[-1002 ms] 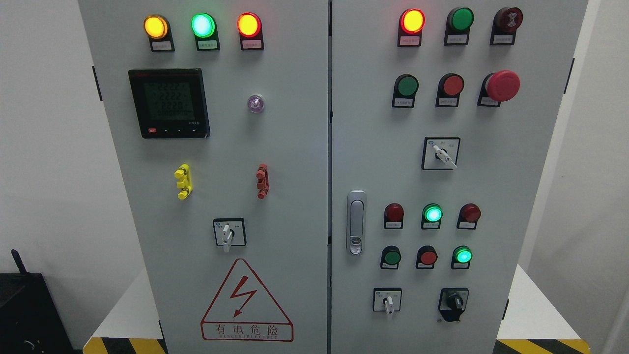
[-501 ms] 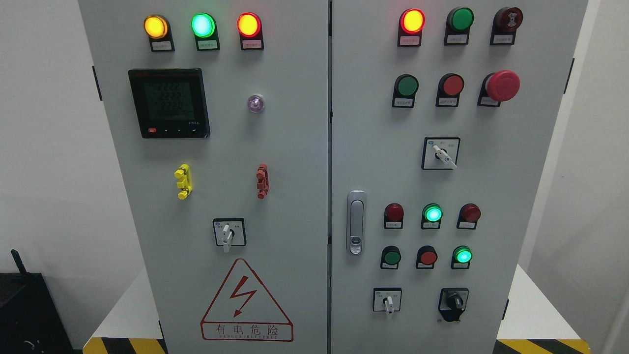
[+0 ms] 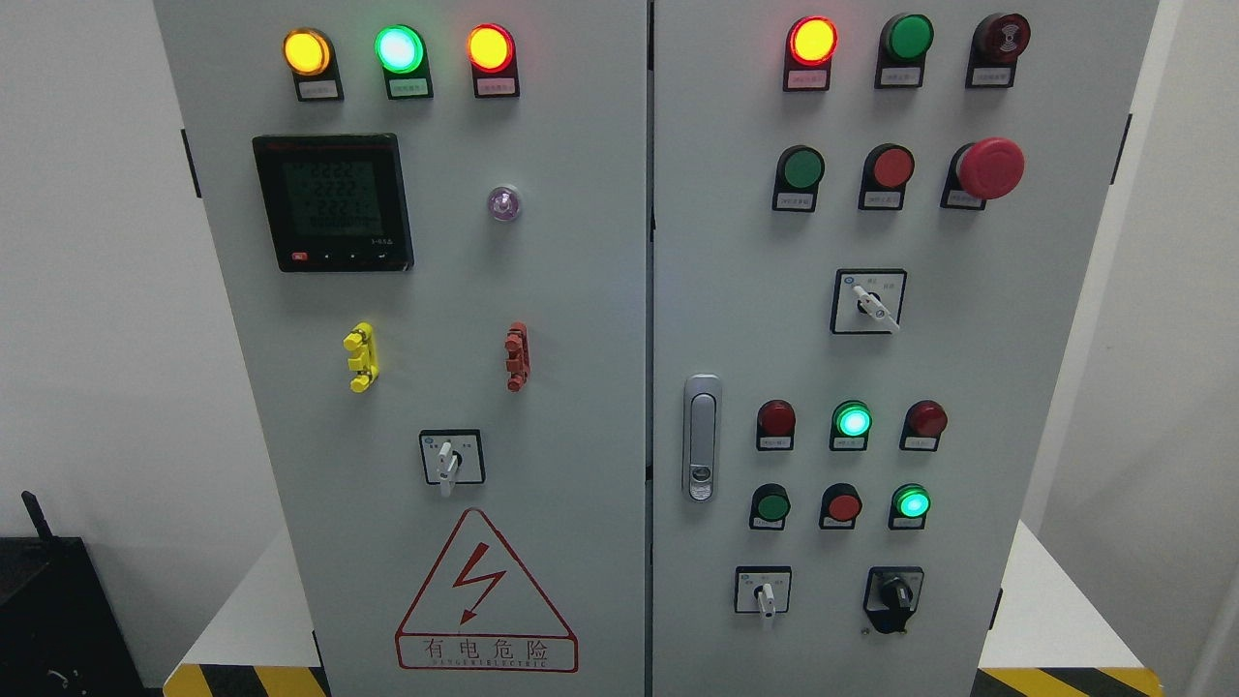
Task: Turn on light switch 1
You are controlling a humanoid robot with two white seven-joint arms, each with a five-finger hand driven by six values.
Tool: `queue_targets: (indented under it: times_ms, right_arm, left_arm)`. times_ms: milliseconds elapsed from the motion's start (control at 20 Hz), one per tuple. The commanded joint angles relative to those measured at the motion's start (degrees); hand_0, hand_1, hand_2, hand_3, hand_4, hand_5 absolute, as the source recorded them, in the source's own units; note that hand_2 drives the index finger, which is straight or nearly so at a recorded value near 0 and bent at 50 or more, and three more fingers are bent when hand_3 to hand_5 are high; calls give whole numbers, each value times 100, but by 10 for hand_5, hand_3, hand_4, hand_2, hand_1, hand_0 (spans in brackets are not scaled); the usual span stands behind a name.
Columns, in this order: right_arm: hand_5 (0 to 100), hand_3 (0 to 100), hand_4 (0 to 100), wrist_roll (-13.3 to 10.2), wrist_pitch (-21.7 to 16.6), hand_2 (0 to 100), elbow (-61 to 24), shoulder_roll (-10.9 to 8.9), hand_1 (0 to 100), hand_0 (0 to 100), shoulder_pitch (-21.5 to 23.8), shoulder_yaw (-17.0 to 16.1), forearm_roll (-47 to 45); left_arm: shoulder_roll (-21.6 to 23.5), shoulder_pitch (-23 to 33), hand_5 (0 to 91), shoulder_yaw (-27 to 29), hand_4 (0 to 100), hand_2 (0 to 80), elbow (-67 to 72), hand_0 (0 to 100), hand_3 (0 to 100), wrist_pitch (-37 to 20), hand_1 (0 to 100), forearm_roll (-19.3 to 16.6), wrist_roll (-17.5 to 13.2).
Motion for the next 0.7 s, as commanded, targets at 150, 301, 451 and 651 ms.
queue_targets:
  times_ms: [150,301,451,651]
  right_arm:
    - [0,0,0,0,-2,0,0,0,0,0,0,0,-141]
    - [0,0,0,0,-2,0,0,0,0,0,0,0,-141]
    - [0,0,0,0,-2,0,0,0,0,0,0,0,-141]
    - [0,0,0,0,-10,0,0,0,0,0,0,0,-141]
  left_arm:
    - [89,62,212,138,558,187,-2695,441,322,786,232,482,11]
    - [62,36,305,120,578,211,-3030,456,334,946,282,535,11]
    - [18,-43,420,102,597,279,-3154,451,353,989,308,526,20]
    - [-87,-263,614,76,690,370,-3242,396,445,1173,380,526,326]
